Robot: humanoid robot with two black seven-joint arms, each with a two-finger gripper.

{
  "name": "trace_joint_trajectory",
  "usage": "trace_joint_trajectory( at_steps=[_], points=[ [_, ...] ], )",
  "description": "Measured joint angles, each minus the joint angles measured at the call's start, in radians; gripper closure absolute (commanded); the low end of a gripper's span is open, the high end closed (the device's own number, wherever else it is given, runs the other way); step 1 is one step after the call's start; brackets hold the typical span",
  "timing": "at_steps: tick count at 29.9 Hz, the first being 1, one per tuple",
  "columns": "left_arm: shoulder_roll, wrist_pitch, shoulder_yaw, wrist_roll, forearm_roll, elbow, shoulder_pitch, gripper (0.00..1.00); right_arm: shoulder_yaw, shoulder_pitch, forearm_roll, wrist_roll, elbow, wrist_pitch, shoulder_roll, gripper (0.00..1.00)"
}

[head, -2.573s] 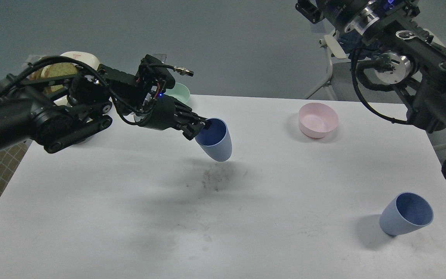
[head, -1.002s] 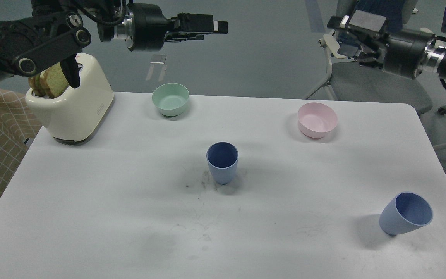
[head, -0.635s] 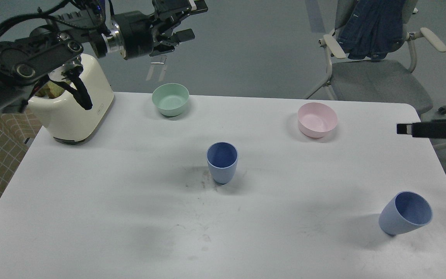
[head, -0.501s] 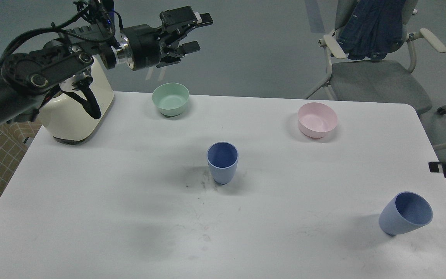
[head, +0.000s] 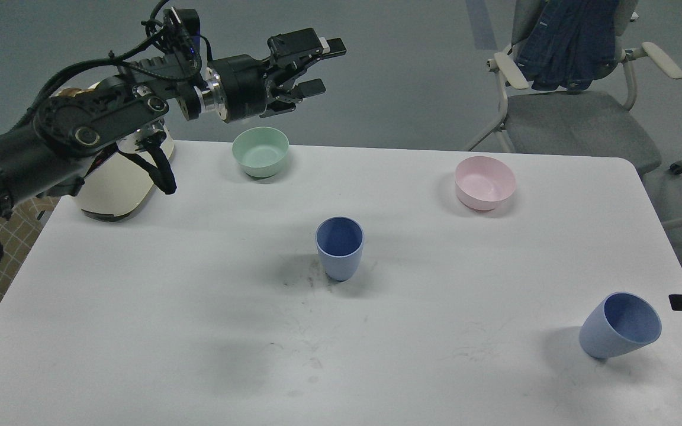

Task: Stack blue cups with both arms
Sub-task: 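Reach the right gripper to the other blue cup and grasp it, then lift the blue cup with the right gripper toward the centered cup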

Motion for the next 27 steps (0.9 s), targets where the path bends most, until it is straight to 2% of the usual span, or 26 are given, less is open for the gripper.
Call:
trace_joint_trajectory(
  at_steps=[7,14,17,18,19,21,27],
  points=[
    [0.0,-0.001,-0.001,0.0,0.0,0.0,0.001,0.03,-0.006,-0.027,-0.001,0.0,-0.003,-0.004,0.047,0.25],
    [0.002,-0.002,-0.001,0.0,0.0,0.0,0.003,0.03,-0.007,-0.049,0.006,0.0,-0.026,-0.012,0.095,0.26],
    [0.004,-0.002,-0.001,0.0,0.0,-0.001,0.004,0.03,-0.006,-0.055,0.01,0.0,-0.048,-0.014,0.116,0.31],
    [0.005,-0.002,-0.001,0.0,-0.001,-0.001,0.004,0.03,-0.006,-0.058,0.011,0.0,-0.056,-0.014,0.124,0.36],
    [0.006,-0.002,-0.001,0.0,-0.001,-0.001,0.004,0.03,-0.006,-0.062,0.011,0.0,-0.062,-0.014,0.131,0.37],
    [0.007,-0.002,-0.001,0.0,-0.001,-0.002,0.004,0.03,-0.006,-0.072,0.011,0.0,-0.072,-0.015,0.141,0.58],
    [0.01,-0.003,-0.017,0.0,-0.001,-0.002,0.005,0.03,-0.004,-0.092,0.011,0.0,-0.078,-0.015,0.152,0.86]
  ],
)
